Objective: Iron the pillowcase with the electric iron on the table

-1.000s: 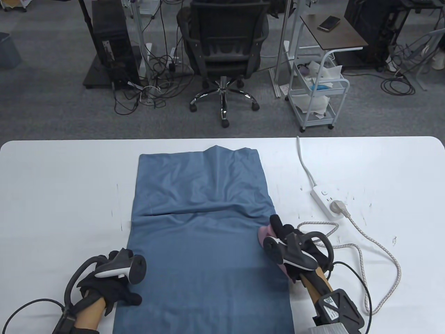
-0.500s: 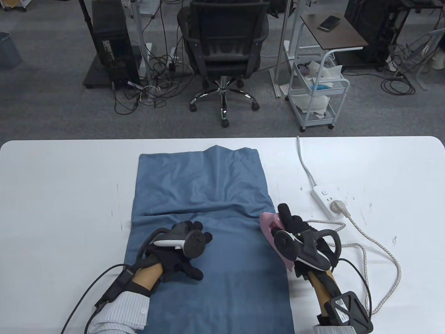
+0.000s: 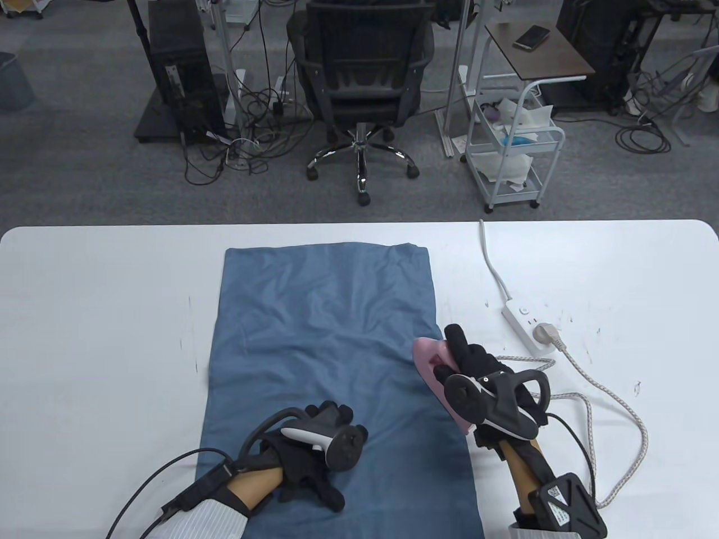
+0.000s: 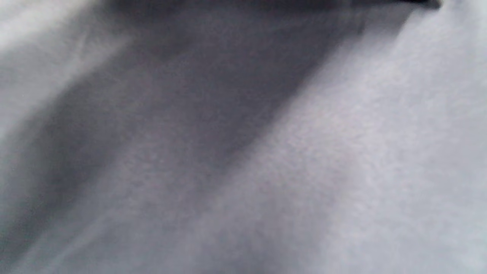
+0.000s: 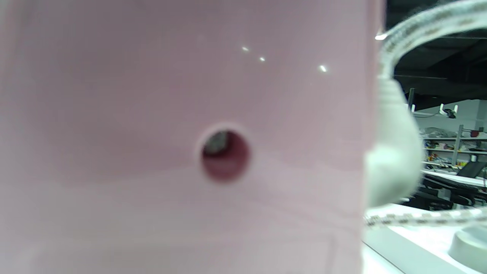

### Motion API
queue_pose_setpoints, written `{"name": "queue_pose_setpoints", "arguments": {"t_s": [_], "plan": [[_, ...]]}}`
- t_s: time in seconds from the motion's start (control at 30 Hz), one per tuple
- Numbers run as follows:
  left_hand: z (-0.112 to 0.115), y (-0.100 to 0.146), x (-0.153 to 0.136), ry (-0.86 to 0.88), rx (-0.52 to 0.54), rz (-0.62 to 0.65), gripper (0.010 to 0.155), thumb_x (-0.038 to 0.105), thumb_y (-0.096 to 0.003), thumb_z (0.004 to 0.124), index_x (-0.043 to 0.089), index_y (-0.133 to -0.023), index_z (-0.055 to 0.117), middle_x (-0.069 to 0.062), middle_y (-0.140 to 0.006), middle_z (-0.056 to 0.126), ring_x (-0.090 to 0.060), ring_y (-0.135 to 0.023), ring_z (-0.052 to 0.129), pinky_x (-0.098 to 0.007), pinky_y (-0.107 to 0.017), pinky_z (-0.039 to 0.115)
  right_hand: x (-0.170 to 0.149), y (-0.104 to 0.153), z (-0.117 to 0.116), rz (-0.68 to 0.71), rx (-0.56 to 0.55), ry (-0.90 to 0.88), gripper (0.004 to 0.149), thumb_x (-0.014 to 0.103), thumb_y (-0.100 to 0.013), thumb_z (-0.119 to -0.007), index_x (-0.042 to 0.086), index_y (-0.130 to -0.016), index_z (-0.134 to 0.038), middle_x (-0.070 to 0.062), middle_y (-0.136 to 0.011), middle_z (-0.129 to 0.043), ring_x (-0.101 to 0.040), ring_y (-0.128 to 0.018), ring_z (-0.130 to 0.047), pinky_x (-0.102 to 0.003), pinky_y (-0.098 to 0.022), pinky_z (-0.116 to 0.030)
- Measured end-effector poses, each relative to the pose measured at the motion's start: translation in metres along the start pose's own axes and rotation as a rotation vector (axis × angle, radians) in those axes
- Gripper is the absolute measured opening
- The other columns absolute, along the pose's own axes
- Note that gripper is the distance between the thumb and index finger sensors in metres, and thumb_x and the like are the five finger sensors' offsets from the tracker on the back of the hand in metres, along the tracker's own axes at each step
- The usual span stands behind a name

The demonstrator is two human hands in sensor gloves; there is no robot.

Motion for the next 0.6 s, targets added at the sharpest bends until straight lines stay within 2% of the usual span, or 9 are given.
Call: {"name": "queue_pose_setpoints", "arguments": {"t_s": [0.13,0.2,0.33,0.43,0.53,0.6], "plan": [[0.008,0.011,0.018,-0.09,-0.008,0.016,0.114,0.073,-0.0412,0.053,0.012,-0.101,-0.022,-0.035,-0.101,-0.026,-0.063,-0.092,-0.012,-0.07,-0.067,0.008,0.011,0.0,0.001,0.056,-0.006,-0.003,0.07,0.047,-0.054,-0.06,0.006,-0.109,-0.042,-0.007,-0.073,-0.087,-0.013,-0.039,-0.094,-0.03,-0.033,-0.087],[0.007,0.022,0.013,-0.073,0.038,0.001,0.112,0.073,-0.0415,0.05,0.012,-0.102,-0.022,-0.034,-0.102,-0.026,-0.063,-0.093,-0.012,-0.07,-0.067,0.008,0.019,0.0,-0.001,0.089,0.003,-0.006,0.07,0.047,-0.054,-0.06,0.006,-0.109,-0.042,-0.007,-0.073,-0.087,-0.013,-0.039,-0.094,-0.03,-0.033,-0.087],[0.005,0.044,-0.043,0.038,0.127,-0.199,0.112,0.072,-0.0423,0.051,0.011,-0.104,-0.018,-0.033,-0.109,-0.017,-0.063,-0.098,-0.005,-0.069,-0.07,0.013,0.038,0.002,-0.007,0.174,0.026,0.019,0.07,0.047,-0.054,-0.06,0.007,-0.109,-0.042,-0.007,-0.073,-0.088,-0.013,-0.039,-0.094,-0.03,-0.033,-0.087],[0.02,0.056,-0.09,0.158,0.1,-0.359,0.111,0.072,-0.0423,0.051,0.011,-0.105,-0.017,-0.032,-0.111,-0.015,-0.063,-0.099,-0.003,-0.07,-0.07,0.014,0.057,0.005,-0.011,0.25,0.043,0.042,0.07,0.047,-0.054,-0.06,0.007,-0.109,-0.042,-0.007,-0.073,-0.088,-0.013,-0.039,-0.094,-0.03,-0.033,-0.087],[0.038,0.063,-0.12,0.274,0.044,-0.437,0.111,0.073,-0.0419,0.052,0.009,-0.111,-0.008,-0.029,-0.116,-0.004,-0.062,-0.101,0.004,-0.07,-0.07,0.013,0.077,0.008,-0.015,0.328,0.056,0.045,0.07,0.047,-0.054,-0.06,0.007,-0.109,-0.042,-0.007,-0.073,-0.088,-0.013,-0.039,-0.094,-0.03,-0.033,-0.087],[0.046,0.067,-0.126,0.319,0.057,-0.435,0.111,0.072,-0.0419,0.052,0.01,-0.109,-0.011,-0.027,-0.113,-0.012,-0.062,-0.101,0.002,-0.069,-0.07,0.013,0.092,0.011,-0.016,0.388,0.068,0.042,0.07,0.047,-0.054,-0.06,0.007,-0.109,-0.042,-0.006,-0.073,-0.087,-0.013,-0.039,-0.094,-0.03,-0.033,-0.087]]}}
Point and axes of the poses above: the tracker on the back of each hand, its own x axis roughly to the thumb side, its own y axis roughly from the fingertips to the wrist, z = x × y, the point moved 1 cm from there along -y, roughly from the wrist to the fingertips
